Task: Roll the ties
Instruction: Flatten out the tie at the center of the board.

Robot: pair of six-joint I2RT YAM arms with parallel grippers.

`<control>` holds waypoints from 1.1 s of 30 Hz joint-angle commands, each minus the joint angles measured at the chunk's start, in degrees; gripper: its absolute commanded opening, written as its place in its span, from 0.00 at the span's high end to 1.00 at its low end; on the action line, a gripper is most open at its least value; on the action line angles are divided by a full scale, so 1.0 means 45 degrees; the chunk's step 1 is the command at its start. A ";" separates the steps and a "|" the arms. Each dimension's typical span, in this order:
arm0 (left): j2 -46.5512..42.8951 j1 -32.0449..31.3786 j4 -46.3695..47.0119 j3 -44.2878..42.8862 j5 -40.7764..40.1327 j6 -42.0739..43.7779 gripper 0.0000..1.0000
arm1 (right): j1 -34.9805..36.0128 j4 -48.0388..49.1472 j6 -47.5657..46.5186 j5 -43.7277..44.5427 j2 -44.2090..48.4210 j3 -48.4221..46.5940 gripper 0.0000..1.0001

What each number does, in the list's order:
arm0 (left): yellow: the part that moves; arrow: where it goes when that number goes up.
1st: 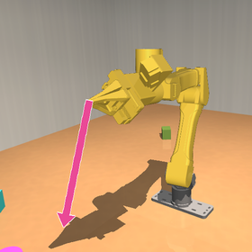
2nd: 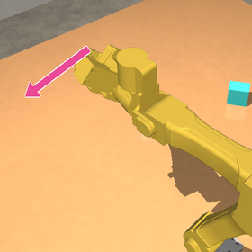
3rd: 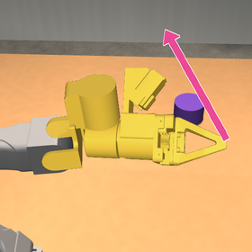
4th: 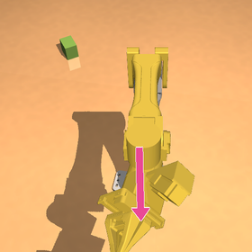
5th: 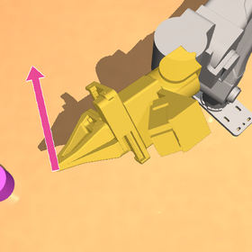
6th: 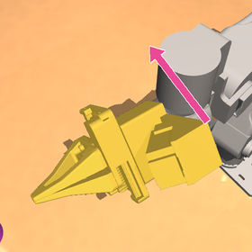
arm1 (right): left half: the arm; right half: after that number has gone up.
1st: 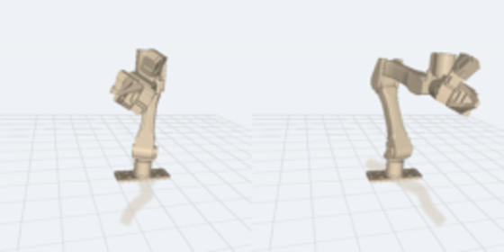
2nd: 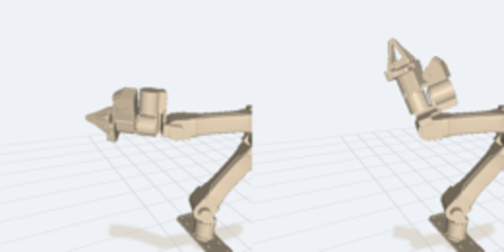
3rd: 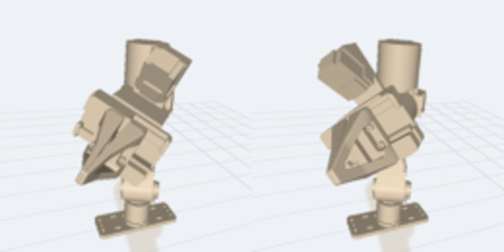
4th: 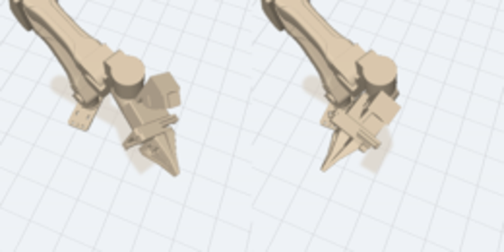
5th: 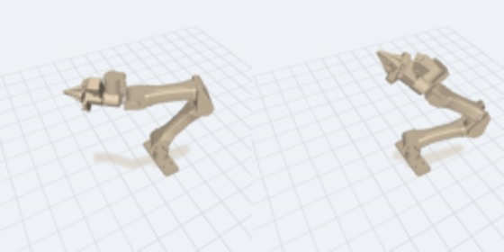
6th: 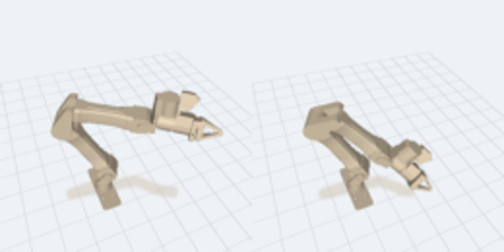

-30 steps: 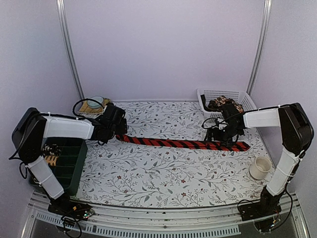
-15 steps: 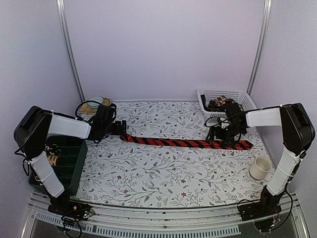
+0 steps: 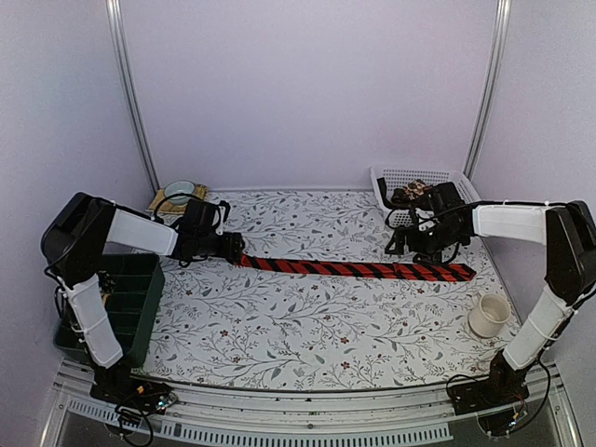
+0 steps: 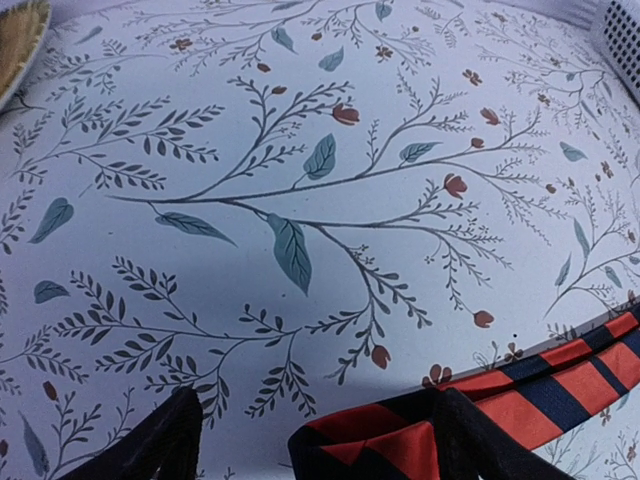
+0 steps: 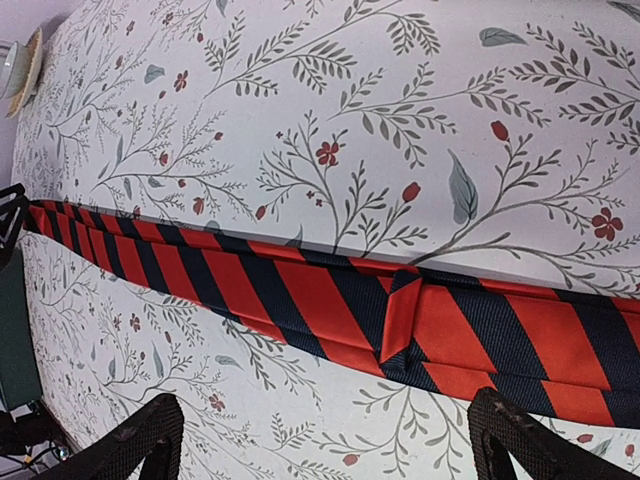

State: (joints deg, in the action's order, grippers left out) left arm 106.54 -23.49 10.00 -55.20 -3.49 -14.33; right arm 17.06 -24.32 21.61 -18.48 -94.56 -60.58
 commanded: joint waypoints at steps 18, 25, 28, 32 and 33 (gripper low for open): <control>0.0254 0.0587 0.0667 0.0927 0.2923 0.0595 0.37 | 0.0332 -0.0299 -0.0118 -0.0968 0.1397 -0.0527 0.00; 0.0203 0.0625 0.1119 0.1080 0.3056 0.0760 0.73 | 0.0394 -0.0216 -0.0203 -0.1009 0.1102 -0.0517 0.00; 0.0372 0.0663 0.1272 0.0842 0.3149 0.0384 0.87 | 0.0607 -0.0071 -0.0211 -0.1030 0.0873 -0.0547 0.00; 0.0725 0.0658 0.1157 0.0411 0.3238 -0.0514 1.00 | 0.1217 0.0134 -0.0518 -0.1047 0.0257 -0.0756 0.00; 0.0763 0.0650 0.1145 0.0374 0.3177 -0.0879 1.00 | 0.1408 0.0167 -0.0610 -0.1013 0.0087 -0.0850 0.00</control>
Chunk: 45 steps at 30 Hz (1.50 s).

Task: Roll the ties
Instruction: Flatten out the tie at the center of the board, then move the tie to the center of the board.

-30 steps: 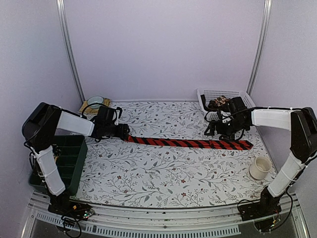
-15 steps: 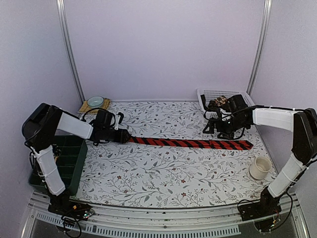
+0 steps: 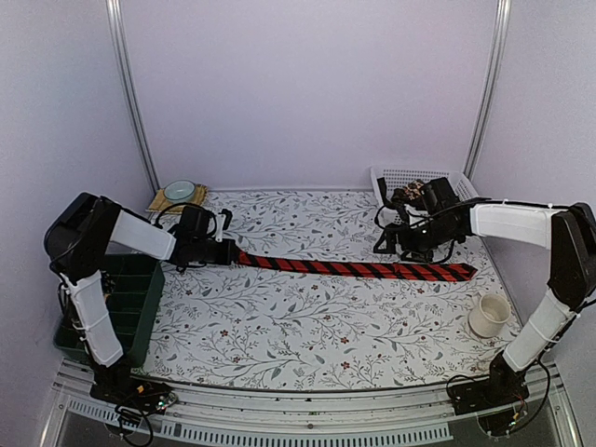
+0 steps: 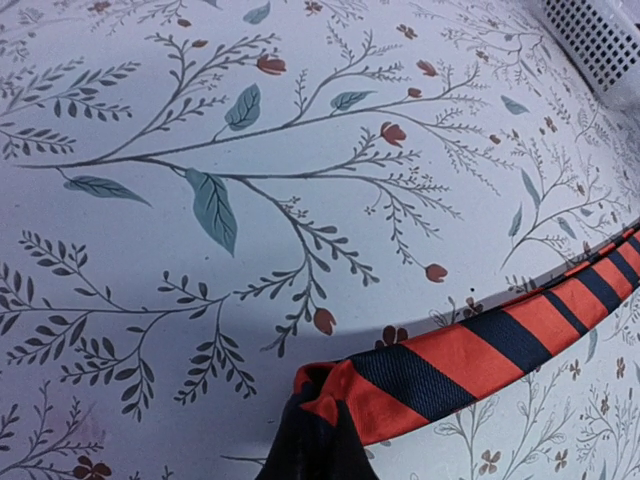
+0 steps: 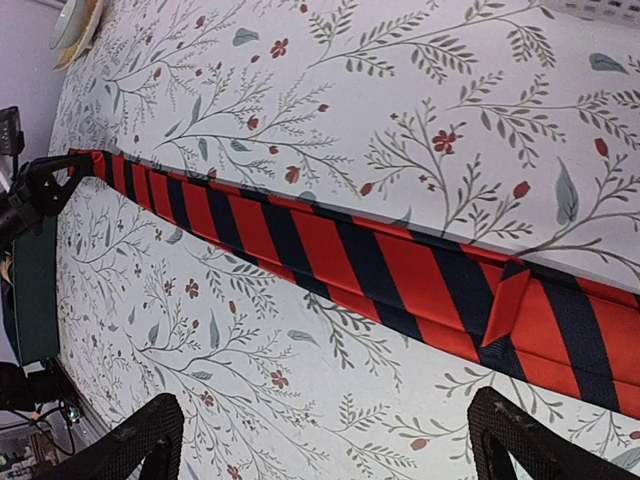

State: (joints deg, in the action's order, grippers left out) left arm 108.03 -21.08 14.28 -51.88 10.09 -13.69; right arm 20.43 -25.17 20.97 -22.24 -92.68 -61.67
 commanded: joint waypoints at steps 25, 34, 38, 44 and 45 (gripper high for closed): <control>0.0103 0.0134 -0.1443 -0.0374 -0.2553 -0.1756 0.46 | 0.1877 0.0759 -0.1040 0.0454 -0.3618 -0.2581 0.00; -0.0427 0.0187 -0.1507 -0.0023 -0.3527 -0.1797 0.29 | 0.1997 0.1106 -0.0436 -0.0163 -0.3724 -0.2951 0.00; -0.0773 0.0326 -0.0235 0.0585 -0.2478 -0.1988 0.31 | 0.2272 0.1331 -0.0148 -0.0685 -0.3868 -0.3294 0.00; -0.0774 0.0405 0.1188 0.1039 -0.0820 -0.2706 0.33 | 0.2756 0.1539 0.0304 -0.1002 -0.4388 -0.4028 0.00; -0.0755 0.0424 0.1319 0.1098 -0.0682 -0.2863 0.34 | 0.2826 0.1519 0.0389 -0.1035 -0.4475 -0.4130 0.00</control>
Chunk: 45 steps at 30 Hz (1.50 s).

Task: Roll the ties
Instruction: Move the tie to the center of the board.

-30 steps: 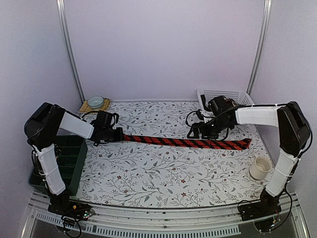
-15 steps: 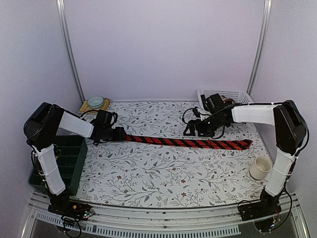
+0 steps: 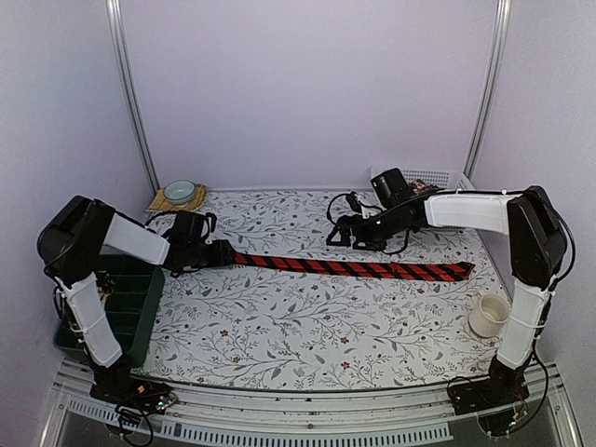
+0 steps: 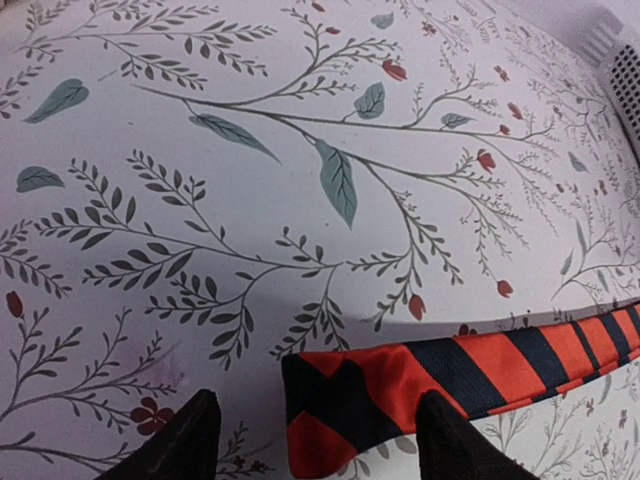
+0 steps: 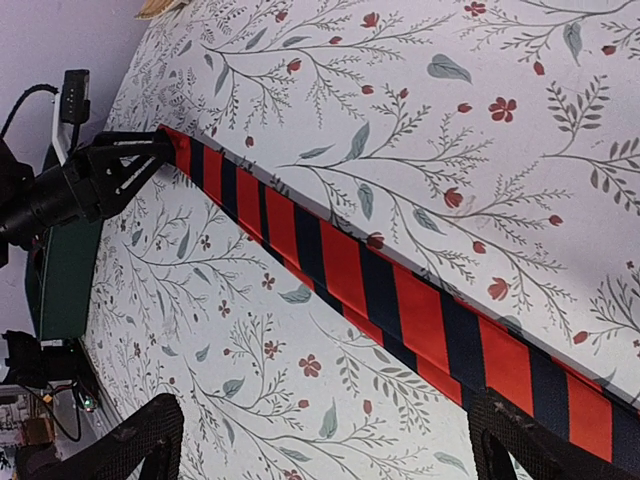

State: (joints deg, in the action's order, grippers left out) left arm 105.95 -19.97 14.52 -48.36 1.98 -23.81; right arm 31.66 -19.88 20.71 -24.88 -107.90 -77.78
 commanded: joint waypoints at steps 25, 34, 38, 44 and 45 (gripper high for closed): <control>0.0729 0.0682 0.1954 0.0545 0.2319 -0.2093 0.99 | 0.0603 0.0654 0.0775 -0.1009 -0.1607 -0.0978 0.06; 0.0358 -0.0358 0.0033 -0.0355 -0.0695 -0.1251 1.00 | 0.0962 0.0494 0.1091 -0.1167 -0.2148 -0.1961 0.07; 0.0800 -0.1177 -0.1239 -0.1148 -0.2293 -0.0818 1.00 | 0.1002 0.0489 0.1171 -0.1163 -0.2370 -0.2206 0.07; 0.1369 -0.1991 -0.2499 -0.2026 -0.4313 -0.0736 1.00 | 0.0994 0.0460 0.1189 -0.0906 -0.2664 -0.2358 0.07; 0.1371 -0.2140 -0.2616 -0.2167 -0.4605 -0.0742 1.00 | 0.0992 0.0471 0.1215 -0.0914 -0.2744 -0.2397 0.07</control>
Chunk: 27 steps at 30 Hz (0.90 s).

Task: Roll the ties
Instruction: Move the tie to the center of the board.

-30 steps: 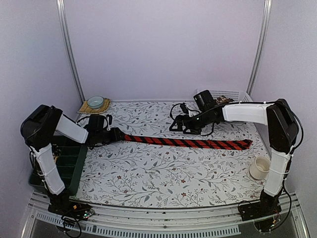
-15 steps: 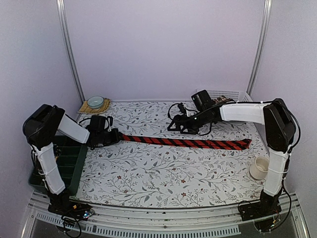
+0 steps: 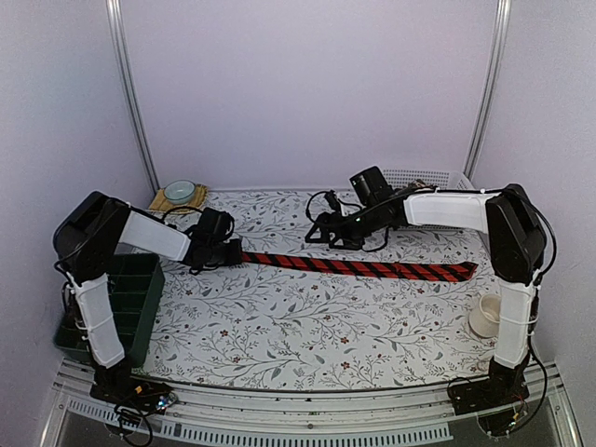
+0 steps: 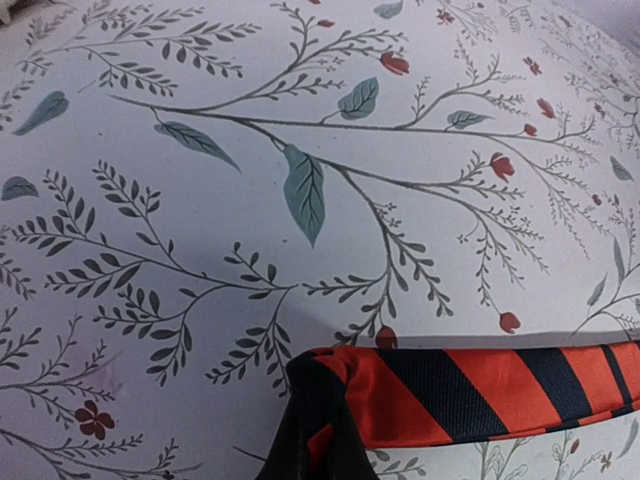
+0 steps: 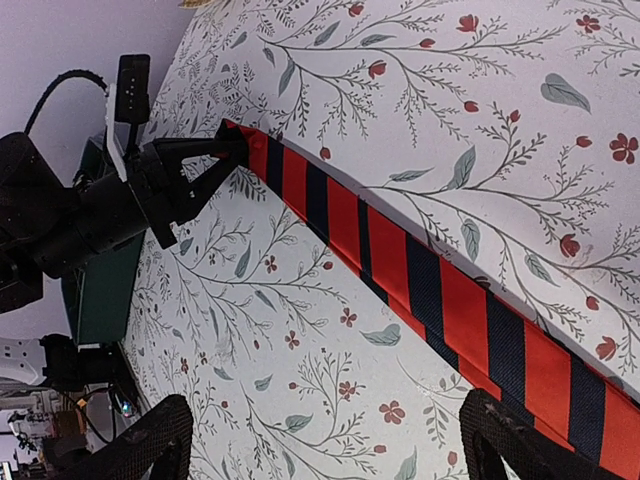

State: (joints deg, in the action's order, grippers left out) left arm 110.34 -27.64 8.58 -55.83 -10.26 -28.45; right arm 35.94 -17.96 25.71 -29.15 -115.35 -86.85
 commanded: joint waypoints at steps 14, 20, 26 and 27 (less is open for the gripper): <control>0.1335 -0.1691 -0.2125 -0.1719 -0.3969 0.0913 1.00 | 0.0046 0.1462 0.2014 -0.1524 -0.2172 -0.1192 0.08; 0.1109 -0.1909 -0.1916 -0.1601 -0.4055 0.1248 0.85 | 0.0040 0.2017 0.2942 -0.1824 -0.2349 -0.1247 0.08; 0.0711 -0.2036 -0.1428 -0.1310 -0.3964 0.1507 0.62 | 0.0040 0.2522 0.3409 -0.2272 -0.2715 -0.1351 0.08; 0.0662 -0.2039 -0.1226 -0.1224 -0.3837 0.1533 0.61 | 0.0040 0.2676 0.3605 -0.2402 -0.2793 -0.1373 0.08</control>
State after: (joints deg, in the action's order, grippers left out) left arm 114.98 -35.83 1.21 -62.81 -28.18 -22.81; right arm 35.94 -9.15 38.94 -37.19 -122.67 -91.53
